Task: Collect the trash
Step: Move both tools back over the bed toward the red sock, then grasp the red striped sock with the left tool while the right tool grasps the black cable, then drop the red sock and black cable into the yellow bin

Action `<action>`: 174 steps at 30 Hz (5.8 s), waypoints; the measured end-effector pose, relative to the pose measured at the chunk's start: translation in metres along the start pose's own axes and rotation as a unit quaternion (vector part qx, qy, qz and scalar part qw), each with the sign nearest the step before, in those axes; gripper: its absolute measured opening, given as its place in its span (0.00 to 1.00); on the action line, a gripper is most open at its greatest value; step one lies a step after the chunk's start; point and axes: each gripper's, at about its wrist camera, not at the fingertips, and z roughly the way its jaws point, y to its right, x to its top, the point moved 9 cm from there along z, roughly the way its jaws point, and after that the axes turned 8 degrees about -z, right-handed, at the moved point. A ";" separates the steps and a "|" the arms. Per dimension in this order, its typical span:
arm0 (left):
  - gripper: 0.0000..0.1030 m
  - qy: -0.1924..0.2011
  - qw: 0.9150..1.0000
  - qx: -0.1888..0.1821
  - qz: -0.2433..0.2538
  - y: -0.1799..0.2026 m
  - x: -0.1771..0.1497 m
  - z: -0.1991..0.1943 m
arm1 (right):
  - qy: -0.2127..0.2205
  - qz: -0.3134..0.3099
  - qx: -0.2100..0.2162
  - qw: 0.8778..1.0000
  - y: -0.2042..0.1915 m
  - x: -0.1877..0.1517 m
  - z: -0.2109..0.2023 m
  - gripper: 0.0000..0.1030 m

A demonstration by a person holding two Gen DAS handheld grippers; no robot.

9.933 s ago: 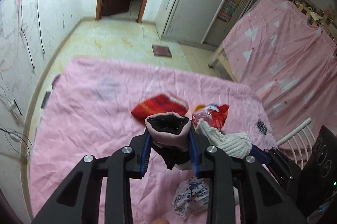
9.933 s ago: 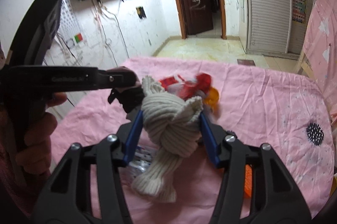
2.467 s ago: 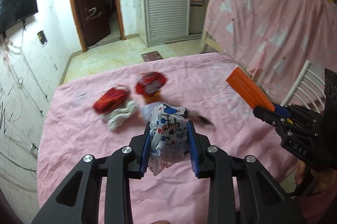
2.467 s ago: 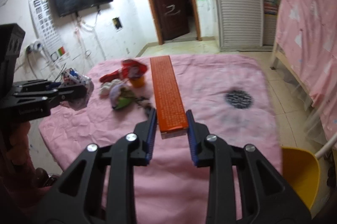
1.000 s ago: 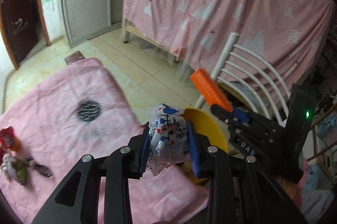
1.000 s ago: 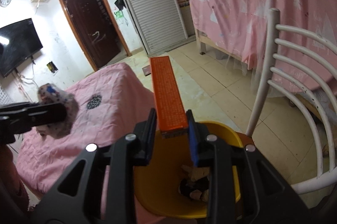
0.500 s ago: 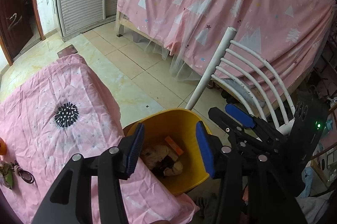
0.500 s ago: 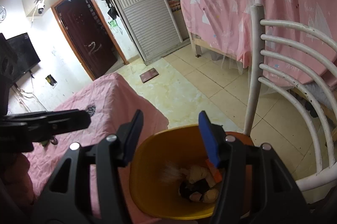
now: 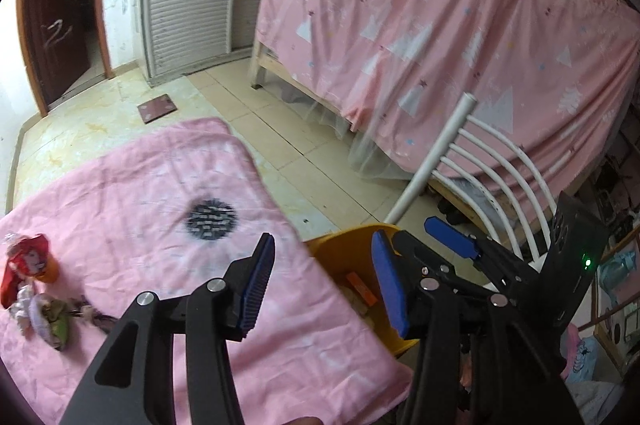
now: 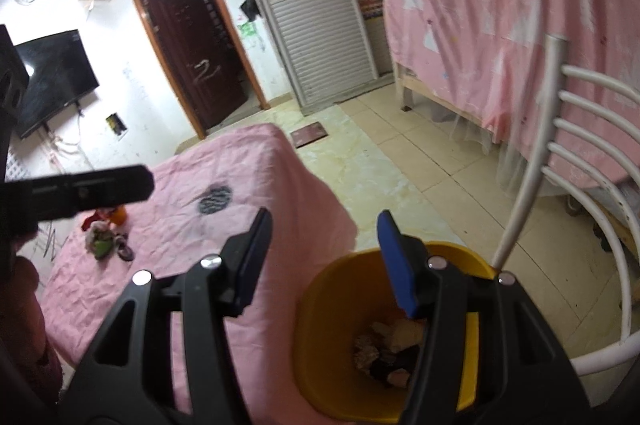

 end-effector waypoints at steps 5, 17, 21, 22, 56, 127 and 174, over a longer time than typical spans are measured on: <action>0.43 0.023 0.999 0.024 -0.019 -0.046 0.005 -0.024 | -0.008 -0.027 0.021 0.999 -0.040 0.007 0.014 0.57; 0.50 0.063 0.992 0.082 -0.069 -0.163 0.012 -0.076 | -0.035 -0.108 0.083 0.990 -0.147 0.011 0.045 0.57; 0.54 0.072 0.989 0.104 -0.082 -0.202 0.015 -0.090 | -0.046 -0.132 0.098 0.985 -0.177 0.009 0.054 0.57; 0.54 0.073 0.988 0.109 -0.085 -0.209 0.015 -0.093 | -0.048 -0.136 0.099 0.985 -0.183 0.008 0.055 0.57; 0.63 -0.023 0.983 0.116 -0.142 -0.369 -0.014 -0.031 | -0.137 -0.223 0.115 0.958 -0.288 -0.023 0.124 0.67; 0.13 0.024 0.996 0.087 -0.007 -0.097 0.015 -0.034 | -0.014 -0.048 0.003 0.999 -0.047 -0.002 0.003 0.25; 0.32 -0.058 0.997 0.005 0.059 0.047 -0.021 0.054 | 0.013 0.061 -0.056 0.997 0.063 -0.016 -0.016 0.46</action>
